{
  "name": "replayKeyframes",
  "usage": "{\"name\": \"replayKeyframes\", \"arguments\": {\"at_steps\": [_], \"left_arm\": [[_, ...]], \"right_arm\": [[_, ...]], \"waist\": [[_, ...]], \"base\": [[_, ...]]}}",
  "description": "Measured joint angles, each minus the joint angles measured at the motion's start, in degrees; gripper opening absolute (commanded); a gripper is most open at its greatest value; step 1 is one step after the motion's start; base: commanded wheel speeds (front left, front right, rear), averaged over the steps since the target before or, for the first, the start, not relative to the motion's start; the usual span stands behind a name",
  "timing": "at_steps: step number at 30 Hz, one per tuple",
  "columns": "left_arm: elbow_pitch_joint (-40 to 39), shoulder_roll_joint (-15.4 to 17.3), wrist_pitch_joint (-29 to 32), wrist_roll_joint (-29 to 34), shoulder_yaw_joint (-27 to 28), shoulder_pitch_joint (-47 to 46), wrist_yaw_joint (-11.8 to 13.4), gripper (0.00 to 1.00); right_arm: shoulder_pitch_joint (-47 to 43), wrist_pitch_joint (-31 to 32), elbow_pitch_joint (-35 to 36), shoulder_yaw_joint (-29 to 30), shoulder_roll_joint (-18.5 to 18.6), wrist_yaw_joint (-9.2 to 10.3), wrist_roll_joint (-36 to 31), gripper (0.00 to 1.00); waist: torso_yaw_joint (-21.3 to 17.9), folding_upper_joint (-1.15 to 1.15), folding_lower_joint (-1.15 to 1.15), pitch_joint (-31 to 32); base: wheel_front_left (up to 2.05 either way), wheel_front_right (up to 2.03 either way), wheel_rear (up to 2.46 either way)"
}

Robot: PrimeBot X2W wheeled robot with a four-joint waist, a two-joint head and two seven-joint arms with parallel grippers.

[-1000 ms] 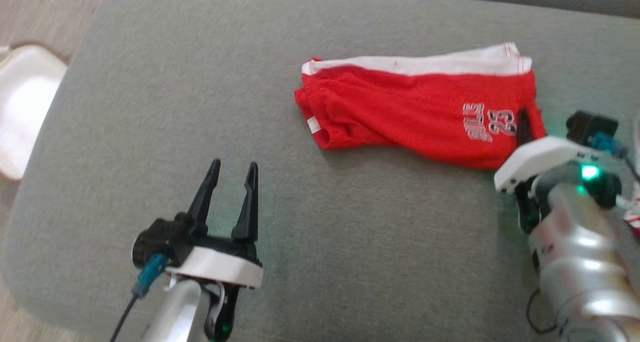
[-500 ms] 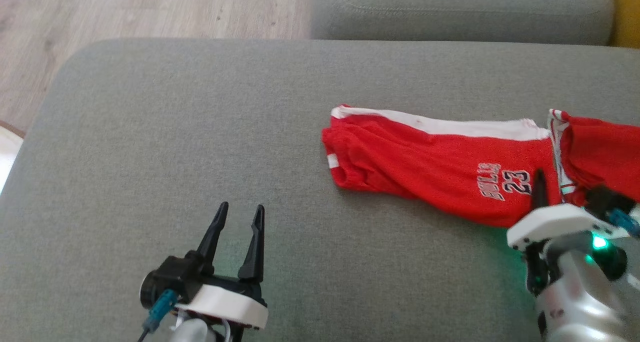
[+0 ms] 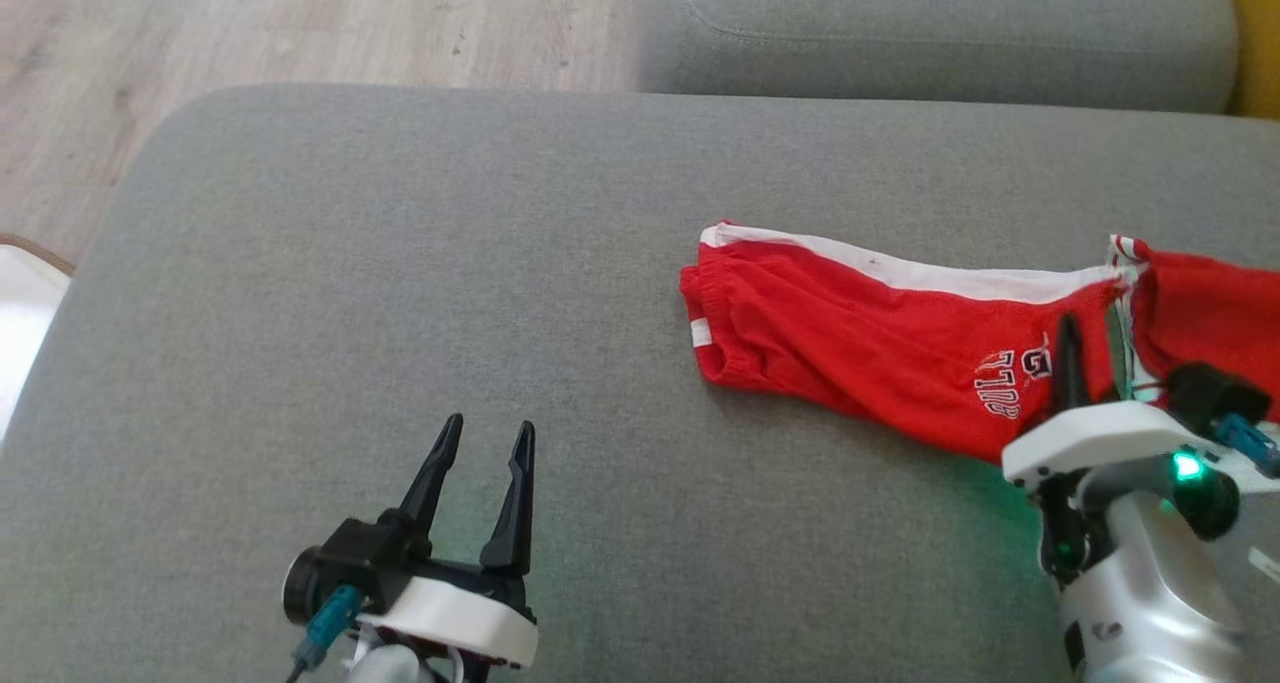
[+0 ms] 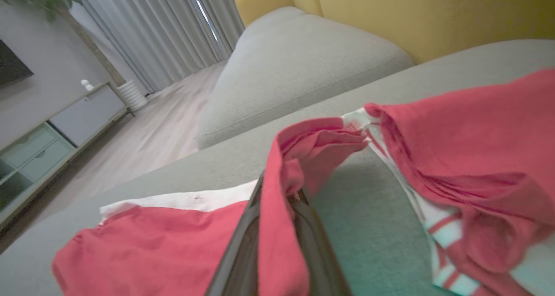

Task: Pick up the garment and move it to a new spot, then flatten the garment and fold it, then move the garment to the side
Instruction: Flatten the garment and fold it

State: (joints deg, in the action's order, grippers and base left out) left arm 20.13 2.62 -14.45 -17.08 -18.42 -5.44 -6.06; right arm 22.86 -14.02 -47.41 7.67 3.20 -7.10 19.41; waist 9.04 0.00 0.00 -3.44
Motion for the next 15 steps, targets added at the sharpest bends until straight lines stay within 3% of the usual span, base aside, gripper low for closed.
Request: {"name": "replayKeyframes", "arguments": {"at_steps": [15], "left_arm": [[1.25, 0.03, 0.0, 0.0, -0.38, 0.05, -0.02, 1.0]], "right_arm": [[2.15, 1.52, 5.91, -18.35, 0.01, 0.0, 8.89, 0.0]], "waist": [[4.09, 0.0, 0.0, 1.48]], "base": [[0.0, 0.0, 0.0]]}}
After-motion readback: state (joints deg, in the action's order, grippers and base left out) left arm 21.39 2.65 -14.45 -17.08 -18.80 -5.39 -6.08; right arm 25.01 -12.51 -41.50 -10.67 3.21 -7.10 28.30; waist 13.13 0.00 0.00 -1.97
